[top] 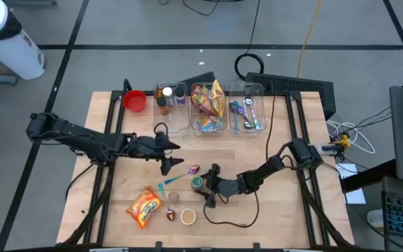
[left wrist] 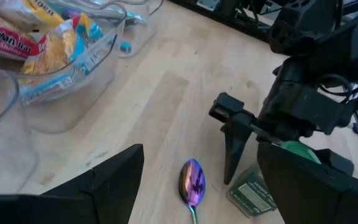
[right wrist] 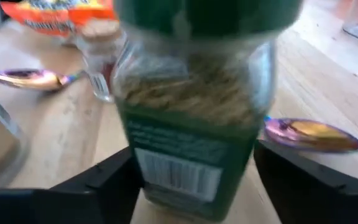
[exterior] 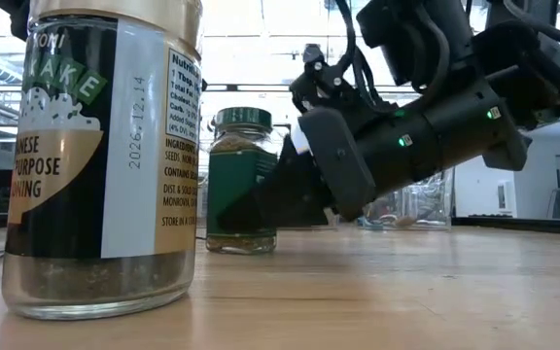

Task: Pick & Place Food Item
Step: Put the green seasoning bottle into the left transparent bin

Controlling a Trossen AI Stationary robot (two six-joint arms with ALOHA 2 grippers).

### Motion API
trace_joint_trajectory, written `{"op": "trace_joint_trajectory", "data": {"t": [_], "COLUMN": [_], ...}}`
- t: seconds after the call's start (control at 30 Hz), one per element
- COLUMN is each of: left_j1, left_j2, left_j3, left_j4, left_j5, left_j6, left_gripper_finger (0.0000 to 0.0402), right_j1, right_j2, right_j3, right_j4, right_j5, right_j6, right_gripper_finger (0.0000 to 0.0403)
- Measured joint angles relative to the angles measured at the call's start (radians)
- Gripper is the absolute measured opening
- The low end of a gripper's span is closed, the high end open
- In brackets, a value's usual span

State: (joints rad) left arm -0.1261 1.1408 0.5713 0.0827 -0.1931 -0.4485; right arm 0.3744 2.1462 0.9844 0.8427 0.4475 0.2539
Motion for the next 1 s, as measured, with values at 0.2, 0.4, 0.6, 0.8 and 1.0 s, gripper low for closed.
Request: {"op": "trace_joint_trajectory", "data": {"t": [0.2,0.4,0.6,0.8,1.0], "left_j1": [0.000,0.017,0.000,-0.014,-0.014], "left_j2": [0.000,0.000,0.015,0.118,0.272], "left_j3": [0.000,0.043,0.233,0.389,0.488], "left_j4": [-0.001,-0.046,-0.317,-0.464,-0.532], "left_j5": [0.000,0.151,0.171,0.140,0.155], "left_j6": [-0.003,-0.022,0.071,0.192,0.345], "left_gripper_finger": [0.0324,0.0318,0.0316,0.0311,0.0299], "right_j1": [0.003,-0.011,-0.069,-0.126,-0.164], "right_j2": [-0.015,-0.049,-0.101,-0.157,-0.183], "right_j3": [-0.001,-0.001,-0.002,0.008,0.028], "right_j4": [-0.062,-0.094,-0.204,-0.264,-0.301], "right_j5": [-0.002,-0.047,-0.135,-0.216,-0.242], "right_j6": [-0.004,0.003,0.074,0.046,0.011], "right_gripper_finger": [0.0188,0.0188,0.0188,0.0188,0.0188]}}
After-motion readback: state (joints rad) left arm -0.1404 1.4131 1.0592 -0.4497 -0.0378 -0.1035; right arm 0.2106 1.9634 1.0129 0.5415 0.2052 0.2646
